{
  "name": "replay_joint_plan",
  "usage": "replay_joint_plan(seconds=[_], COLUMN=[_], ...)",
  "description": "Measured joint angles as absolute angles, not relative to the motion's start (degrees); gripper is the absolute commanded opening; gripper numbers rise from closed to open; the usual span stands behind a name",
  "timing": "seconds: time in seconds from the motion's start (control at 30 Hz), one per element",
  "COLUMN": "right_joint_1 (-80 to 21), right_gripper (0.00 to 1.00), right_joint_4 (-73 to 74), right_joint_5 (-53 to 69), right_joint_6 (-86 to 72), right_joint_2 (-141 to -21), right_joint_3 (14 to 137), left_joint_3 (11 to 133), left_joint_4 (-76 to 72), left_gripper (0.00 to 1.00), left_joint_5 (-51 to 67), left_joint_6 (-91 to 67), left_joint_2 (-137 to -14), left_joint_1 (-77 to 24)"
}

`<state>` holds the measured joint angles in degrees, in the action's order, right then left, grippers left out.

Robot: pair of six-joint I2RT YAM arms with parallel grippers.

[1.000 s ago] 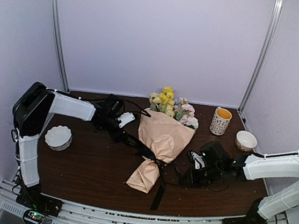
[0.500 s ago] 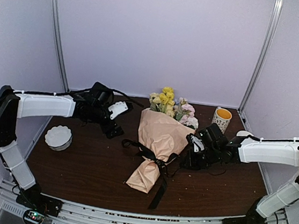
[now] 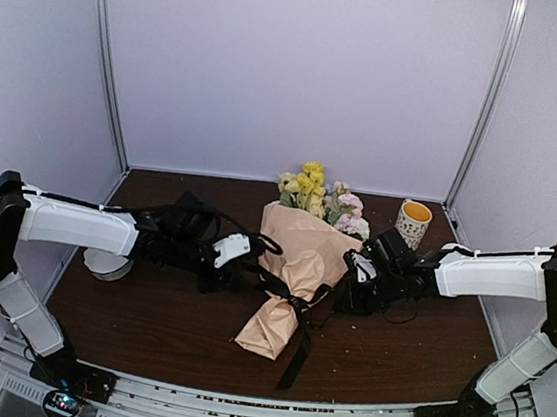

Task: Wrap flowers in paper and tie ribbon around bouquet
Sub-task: Adjust the ribbon on the folded bouquet.

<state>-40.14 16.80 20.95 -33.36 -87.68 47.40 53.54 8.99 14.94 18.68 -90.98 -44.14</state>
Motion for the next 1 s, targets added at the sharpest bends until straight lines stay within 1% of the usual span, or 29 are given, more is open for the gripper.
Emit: replay_joint_plan(seconds=[0.07,0.13,0.33,0.47,0.63,0.77,0.83,0.93,0.97,1.0], right_joint_1=[-40.14,-40.14,-40.14,-40.14,-40.14,-40.14,-40.14,-40.14,-40.14,-40.14], right_gripper=[0.00,0.00,0.00,0.00,0.00,0.00,0.00,0.00,0.00,0.00], right_joint_4=[16.88,16.84,15.64,14.70,14.33,14.09,13.76,13.58,13.52,13.47], right_joint_5=[21.06,21.23,21.96,22.22,22.28,22.28,22.28,22.31,22.31,22.31], right_joint_6=[-33.23,-33.17,-33.47,-33.89,-34.26,-34.48,-34.54,-34.70,-34.74,-34.76], right_joint_2=[-88.14,-88.36,-88.53,-88.60,-88.75,-88.75,-88.75,-88.75,-88.75,-88.75], right_joint_3=[47.42,47.42,47.42,47.42,47.42,47.24,47.05,46.83,46.81,46.81], left_joint_3=[51.88,51.92,56.25,57.19,58.74,59.92,59.92,59.94,60.05,60.18], left_joint_4=[6.24,3.81,1.58,1.32,1.06,0.69,0.58,0.60,0.71,0.89], left_gripper=[0.55,0.59,0.66,0.65,0.56,0.41,0.32,0.02,0.00,0.00], left_joint_5=[14.22,13.21,11.53,11.29,11.31,11.14,11.16,11.62,11.88,12.01], left_joint_6=[18.55,18.46,20.32,20.67,20.64,20.64,20.62,20.38,20.69,20.53], left_joint_2=[-92.12,-94.67,-104.71,-106.63,-107.39,-108.29,-108.42,-108.47,-108.47,-108.49], left_joint_1=[-46.35,-46.70,-45.95,-46.13,-46.24,-46.24,-46.24,-46.24,-46.24,-46.24])
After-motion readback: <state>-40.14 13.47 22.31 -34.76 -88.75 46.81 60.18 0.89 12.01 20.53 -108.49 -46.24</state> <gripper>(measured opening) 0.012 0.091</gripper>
